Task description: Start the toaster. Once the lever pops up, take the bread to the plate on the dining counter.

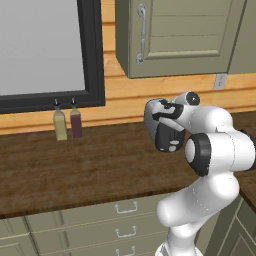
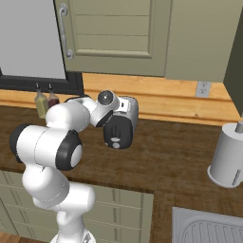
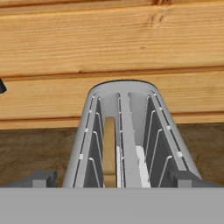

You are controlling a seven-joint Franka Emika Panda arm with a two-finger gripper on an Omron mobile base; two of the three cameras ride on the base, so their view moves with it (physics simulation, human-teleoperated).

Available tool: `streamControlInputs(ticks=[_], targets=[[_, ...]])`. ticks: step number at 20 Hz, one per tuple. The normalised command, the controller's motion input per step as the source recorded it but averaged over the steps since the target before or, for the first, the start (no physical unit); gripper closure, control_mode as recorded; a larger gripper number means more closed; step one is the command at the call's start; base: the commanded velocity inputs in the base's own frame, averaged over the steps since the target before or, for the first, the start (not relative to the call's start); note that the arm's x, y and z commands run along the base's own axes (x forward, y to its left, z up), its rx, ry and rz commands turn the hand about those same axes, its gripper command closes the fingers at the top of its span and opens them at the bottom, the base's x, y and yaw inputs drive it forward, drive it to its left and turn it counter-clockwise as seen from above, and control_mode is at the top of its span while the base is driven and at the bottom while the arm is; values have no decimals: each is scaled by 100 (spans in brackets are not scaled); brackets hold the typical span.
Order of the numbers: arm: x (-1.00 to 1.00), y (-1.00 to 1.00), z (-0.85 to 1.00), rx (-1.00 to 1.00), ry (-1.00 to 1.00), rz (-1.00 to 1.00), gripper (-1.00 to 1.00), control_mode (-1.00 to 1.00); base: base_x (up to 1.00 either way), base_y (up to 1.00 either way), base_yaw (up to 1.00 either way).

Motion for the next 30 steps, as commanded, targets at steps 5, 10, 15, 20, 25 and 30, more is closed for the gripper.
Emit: streamControlInputs(ticks=[5,10,15,20,25,30], targets=[[0,0,0,0,0,0,-100,-100,0,0,0],[0,0,0,0,0,0,-100,-100,0,0,0],[0,0,0,0,0,0,-100,-100,0,0,0],[0,0,0,0,0,0,-100,-100,0,0,0],[0,0,0,0,0,0,-100,-100,0,0,0],[0,0,0,0,0,0,-100,-100,0,0,0]])
